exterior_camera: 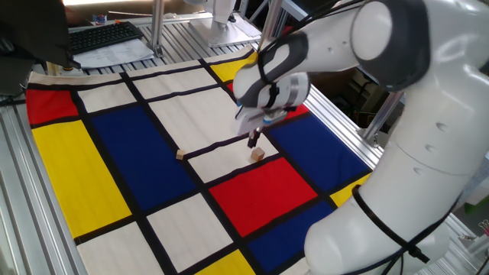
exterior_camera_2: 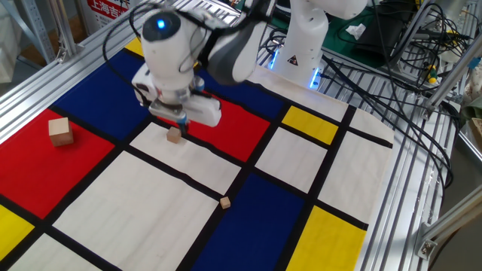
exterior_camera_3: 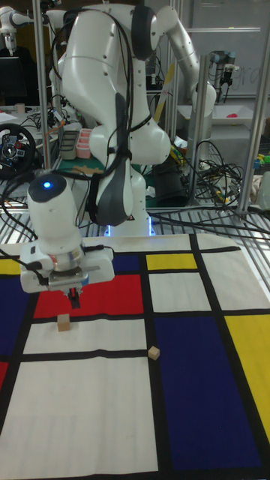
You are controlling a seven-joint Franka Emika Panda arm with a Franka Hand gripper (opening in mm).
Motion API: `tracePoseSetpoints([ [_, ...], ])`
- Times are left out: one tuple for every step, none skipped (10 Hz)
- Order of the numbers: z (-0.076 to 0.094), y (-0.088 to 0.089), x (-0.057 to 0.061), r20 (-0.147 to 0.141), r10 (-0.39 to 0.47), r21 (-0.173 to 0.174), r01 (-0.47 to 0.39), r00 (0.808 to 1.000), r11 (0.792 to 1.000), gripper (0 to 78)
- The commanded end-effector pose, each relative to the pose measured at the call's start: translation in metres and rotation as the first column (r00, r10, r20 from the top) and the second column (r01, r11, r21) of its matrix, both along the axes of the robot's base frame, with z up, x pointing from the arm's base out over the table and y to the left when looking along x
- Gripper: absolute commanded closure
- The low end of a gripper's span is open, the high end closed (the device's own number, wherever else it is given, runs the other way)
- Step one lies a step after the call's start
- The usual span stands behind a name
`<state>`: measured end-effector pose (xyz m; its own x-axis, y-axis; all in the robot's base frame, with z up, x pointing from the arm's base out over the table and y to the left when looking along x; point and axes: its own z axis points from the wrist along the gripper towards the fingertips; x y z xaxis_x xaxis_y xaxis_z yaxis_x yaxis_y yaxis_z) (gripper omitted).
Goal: Approach and touch the side of the small block
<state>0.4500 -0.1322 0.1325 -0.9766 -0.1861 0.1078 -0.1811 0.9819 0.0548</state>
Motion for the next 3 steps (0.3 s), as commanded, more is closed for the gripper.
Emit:
tracePoseSetpoints([
  [0.042, -0.012, -0.004, 0.031, -0.003, 0.008, 0.003, 1.0, 1.0, 77.6],
  [0.049, -0.012, -0.005, 0.043, -0.01, 0.004, 0.01, 0.999, 1.0, 77.6],
  [0.053, -0.012, -0.004, 0.045, -0.009, 0.0, 0.009, 0.999, 1.0, 77.6],
])
